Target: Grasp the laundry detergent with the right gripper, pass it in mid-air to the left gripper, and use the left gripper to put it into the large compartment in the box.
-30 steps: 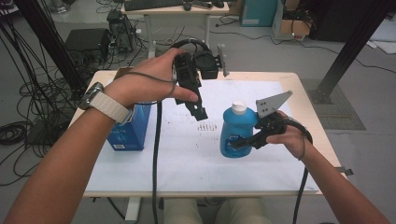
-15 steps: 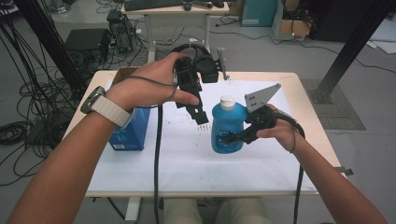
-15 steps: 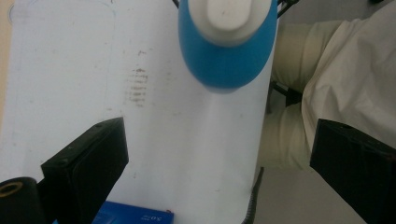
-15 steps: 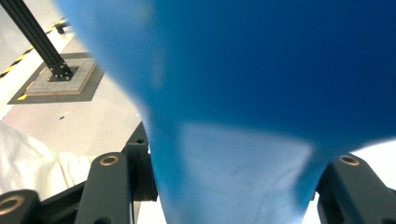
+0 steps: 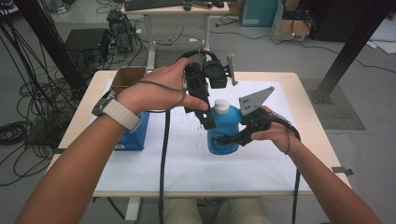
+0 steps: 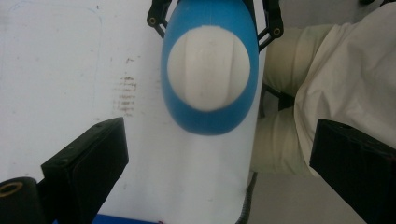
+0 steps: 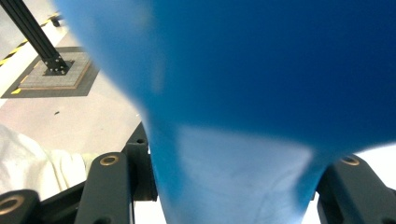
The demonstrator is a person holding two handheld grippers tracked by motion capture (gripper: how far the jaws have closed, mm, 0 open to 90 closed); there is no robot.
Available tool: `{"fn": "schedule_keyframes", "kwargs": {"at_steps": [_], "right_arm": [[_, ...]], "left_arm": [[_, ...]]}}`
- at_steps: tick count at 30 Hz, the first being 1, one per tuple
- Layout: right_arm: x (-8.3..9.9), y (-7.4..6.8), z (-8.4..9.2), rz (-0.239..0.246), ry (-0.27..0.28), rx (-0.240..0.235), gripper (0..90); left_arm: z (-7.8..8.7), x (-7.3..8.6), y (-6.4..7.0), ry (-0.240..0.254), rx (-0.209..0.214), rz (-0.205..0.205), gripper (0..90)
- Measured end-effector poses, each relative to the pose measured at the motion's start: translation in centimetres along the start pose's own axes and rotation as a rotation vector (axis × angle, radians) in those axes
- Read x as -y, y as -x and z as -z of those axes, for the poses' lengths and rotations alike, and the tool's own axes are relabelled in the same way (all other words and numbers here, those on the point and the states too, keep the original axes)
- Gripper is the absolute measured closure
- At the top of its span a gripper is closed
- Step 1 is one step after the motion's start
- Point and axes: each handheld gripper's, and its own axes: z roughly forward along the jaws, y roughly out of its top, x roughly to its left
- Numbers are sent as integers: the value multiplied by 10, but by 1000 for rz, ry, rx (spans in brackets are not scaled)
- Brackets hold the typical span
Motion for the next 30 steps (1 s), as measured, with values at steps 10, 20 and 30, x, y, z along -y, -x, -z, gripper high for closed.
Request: {"fn": "schedule_keyframes", "kwargs": {"at_steps": [10, 20, 30], "right_arm": [[3, -5, -4, 10, -5, 3, 423], [4, -8, -5, 4, -8, -3, 423], [4, -9, -5, 6, -4, 1, 423]], "left_arm": [[-8, -14, 0, -6, 8, -11, 48], [-14, -18, -2, -12, 20, -13, 55], [-18, -19, -4, -9, 29, -13, 72]]}}
